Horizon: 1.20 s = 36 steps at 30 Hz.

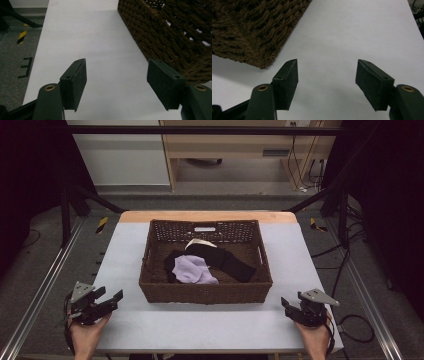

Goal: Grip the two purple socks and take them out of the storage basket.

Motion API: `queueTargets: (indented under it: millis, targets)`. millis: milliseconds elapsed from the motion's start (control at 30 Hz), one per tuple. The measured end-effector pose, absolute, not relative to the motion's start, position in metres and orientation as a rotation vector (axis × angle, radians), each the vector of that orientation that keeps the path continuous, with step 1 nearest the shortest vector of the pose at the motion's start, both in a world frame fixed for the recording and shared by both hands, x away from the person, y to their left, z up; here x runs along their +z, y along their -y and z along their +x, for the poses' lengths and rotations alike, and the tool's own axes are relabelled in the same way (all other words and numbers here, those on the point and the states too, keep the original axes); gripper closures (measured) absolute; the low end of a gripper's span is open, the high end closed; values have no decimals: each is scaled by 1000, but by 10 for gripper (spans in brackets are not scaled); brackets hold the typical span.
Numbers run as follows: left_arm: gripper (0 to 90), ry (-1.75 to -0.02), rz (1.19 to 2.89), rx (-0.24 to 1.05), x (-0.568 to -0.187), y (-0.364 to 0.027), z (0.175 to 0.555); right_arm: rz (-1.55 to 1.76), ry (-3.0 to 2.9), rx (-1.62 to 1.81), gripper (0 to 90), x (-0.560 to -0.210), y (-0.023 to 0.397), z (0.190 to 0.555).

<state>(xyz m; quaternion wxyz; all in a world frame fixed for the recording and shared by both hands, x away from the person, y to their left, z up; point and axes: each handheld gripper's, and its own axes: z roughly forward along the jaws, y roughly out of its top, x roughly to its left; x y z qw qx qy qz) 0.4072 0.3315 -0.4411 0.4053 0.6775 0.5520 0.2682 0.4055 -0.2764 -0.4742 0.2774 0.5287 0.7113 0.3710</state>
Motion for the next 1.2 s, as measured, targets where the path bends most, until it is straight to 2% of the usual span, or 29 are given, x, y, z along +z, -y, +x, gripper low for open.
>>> queueTargets:
  millis: [533, 900, 1200]
  targets:
    - [324, -1283, 1682, 691, -410, -313, 398, 1397, -1914, 1037, 351, -473, 275, 404]
    - [327, -1244, 1689, 695, -396, -305, 398, 1377, -1905, 1040, 351, -473, 275, 404]
    - [327, -1180, 1674, 698, -371, -290, 405, 1371, -1899, 1050, 350, -470, 271, 403]
